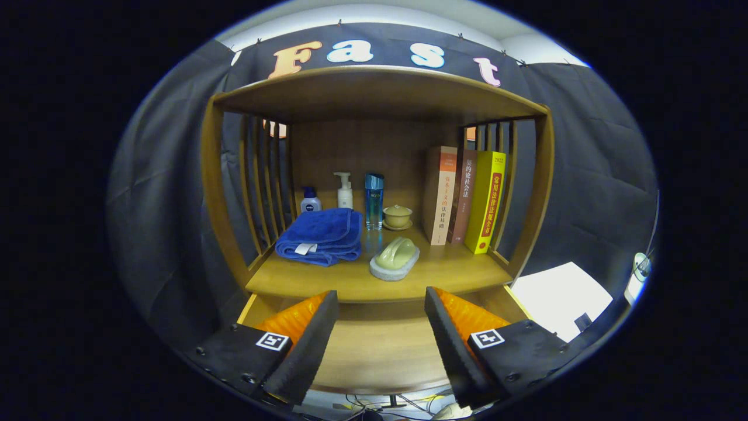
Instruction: Pull open the drawer, take out the items inside it, and place them on the countertop above the cabinet.
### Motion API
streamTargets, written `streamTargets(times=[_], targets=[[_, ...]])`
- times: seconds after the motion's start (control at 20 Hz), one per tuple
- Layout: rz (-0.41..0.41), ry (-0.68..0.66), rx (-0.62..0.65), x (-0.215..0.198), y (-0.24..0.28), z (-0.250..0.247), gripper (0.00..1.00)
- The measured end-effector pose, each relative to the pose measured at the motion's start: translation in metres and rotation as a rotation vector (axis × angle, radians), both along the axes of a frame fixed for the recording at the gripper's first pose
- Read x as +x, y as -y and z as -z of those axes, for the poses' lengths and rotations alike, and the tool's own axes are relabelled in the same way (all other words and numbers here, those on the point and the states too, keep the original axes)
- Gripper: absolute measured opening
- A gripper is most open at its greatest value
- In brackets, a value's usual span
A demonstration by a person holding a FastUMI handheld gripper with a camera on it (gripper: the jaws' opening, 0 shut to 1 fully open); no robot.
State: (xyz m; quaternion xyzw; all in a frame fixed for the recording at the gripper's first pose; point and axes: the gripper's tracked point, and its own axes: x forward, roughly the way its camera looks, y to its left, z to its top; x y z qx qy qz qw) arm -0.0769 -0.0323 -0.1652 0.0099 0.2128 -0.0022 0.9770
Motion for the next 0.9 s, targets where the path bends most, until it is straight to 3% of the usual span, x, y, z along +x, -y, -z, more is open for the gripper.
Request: streamTargets(times=[0.4,0.9], targets=[[0.050,0.046,0.039,-0.088,0.008,0.026,0.97],[0.047,0.004,0.014,-0.140,0.011,0.089,0.97]])
